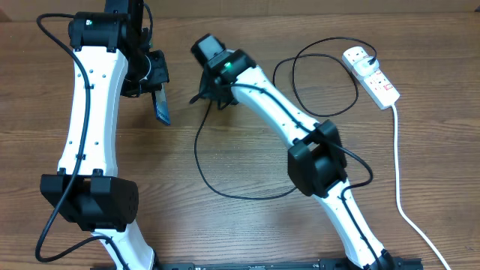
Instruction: Plug charger to phone and switch on socket
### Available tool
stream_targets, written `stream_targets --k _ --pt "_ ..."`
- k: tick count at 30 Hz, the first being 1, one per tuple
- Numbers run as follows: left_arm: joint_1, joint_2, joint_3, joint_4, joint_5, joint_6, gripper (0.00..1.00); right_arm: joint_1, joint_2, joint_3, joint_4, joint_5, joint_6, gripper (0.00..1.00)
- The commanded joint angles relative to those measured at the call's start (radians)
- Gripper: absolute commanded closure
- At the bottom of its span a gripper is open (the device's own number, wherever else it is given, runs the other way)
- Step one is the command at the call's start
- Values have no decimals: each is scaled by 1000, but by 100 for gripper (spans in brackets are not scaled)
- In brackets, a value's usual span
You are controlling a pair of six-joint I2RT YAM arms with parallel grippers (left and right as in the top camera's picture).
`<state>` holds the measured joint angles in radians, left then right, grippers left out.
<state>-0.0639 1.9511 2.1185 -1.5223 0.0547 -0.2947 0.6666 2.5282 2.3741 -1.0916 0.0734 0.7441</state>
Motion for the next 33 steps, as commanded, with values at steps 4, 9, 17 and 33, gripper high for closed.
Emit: stream_targets --k 4,9,17,33 --pt "5 -7 10 6 -10 -20 96 32 63 18 11 118 54 43" --pt "5 -7 10 9 -10 -20 96 35 81 18 10 158 68 43" --pt "5 -7 10 10 -10 -20 96 35 81 14 -62 220 98 44" --pt "5 -7 10 9 -10 -20 96 26 81 15 48 73 67 44"
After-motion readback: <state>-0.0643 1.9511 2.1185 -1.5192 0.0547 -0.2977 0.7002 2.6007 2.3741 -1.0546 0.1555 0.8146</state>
